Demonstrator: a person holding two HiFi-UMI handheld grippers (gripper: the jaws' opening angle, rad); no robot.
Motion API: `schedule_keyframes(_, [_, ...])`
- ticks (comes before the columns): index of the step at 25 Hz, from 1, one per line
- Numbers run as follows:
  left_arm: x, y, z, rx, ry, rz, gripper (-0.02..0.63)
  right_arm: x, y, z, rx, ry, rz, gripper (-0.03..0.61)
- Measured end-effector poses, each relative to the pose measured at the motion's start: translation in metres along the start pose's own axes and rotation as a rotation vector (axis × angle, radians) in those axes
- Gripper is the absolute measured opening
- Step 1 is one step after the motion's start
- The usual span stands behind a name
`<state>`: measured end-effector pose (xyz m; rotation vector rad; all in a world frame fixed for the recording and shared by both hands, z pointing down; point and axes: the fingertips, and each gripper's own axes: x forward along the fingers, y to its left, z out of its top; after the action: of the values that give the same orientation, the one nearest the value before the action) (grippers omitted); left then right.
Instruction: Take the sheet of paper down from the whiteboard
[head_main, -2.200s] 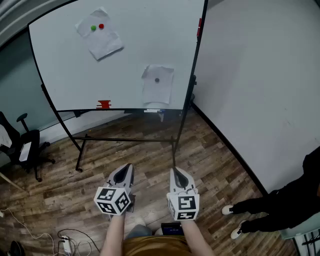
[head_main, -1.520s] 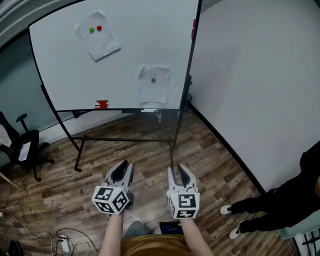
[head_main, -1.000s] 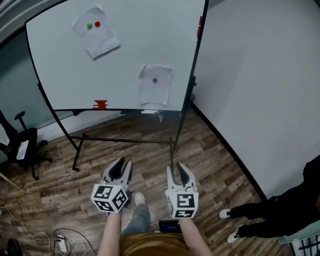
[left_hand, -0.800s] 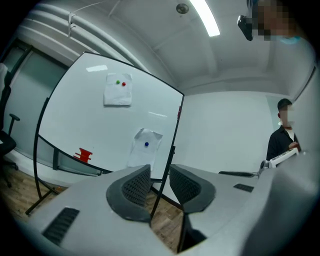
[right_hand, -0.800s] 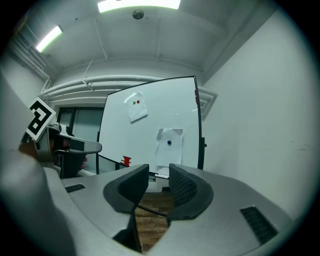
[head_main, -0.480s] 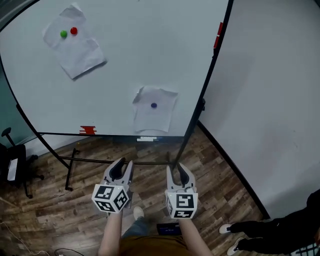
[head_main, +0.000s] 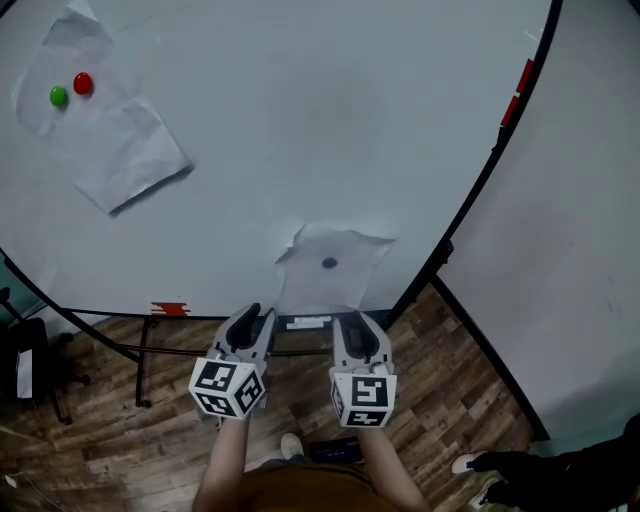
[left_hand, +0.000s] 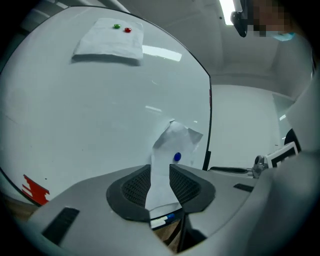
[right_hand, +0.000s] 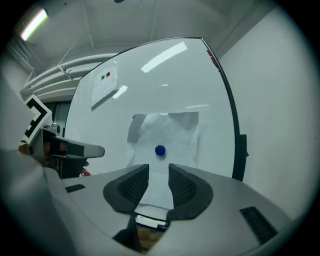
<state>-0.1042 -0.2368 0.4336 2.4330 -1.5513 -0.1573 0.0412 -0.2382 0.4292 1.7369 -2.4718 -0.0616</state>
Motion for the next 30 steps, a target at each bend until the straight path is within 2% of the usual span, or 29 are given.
schedule_keyframes(14, [0.06, 0.02, 0.006, -0.022, 0.007, -0.067, 0.121, 0.049, -0.005, 0.016, -0.027, -0.01, -0.033, 0.133])
schedule_keyframes(18, [0.067, 0.021, -0.001, -0.03, 0.034, -0.08, 0.123, 0.056, -0.006, 0.014, -0.042, -0.014, -0.049, 0.133])
schedule_keyframes(30, [0.079, 0.026, 0.012, -0.01, 0.022, -0.096, 0.121, 0.091, 0.005, 0.024, -0.083, -0.042, -0.032, 0.141])
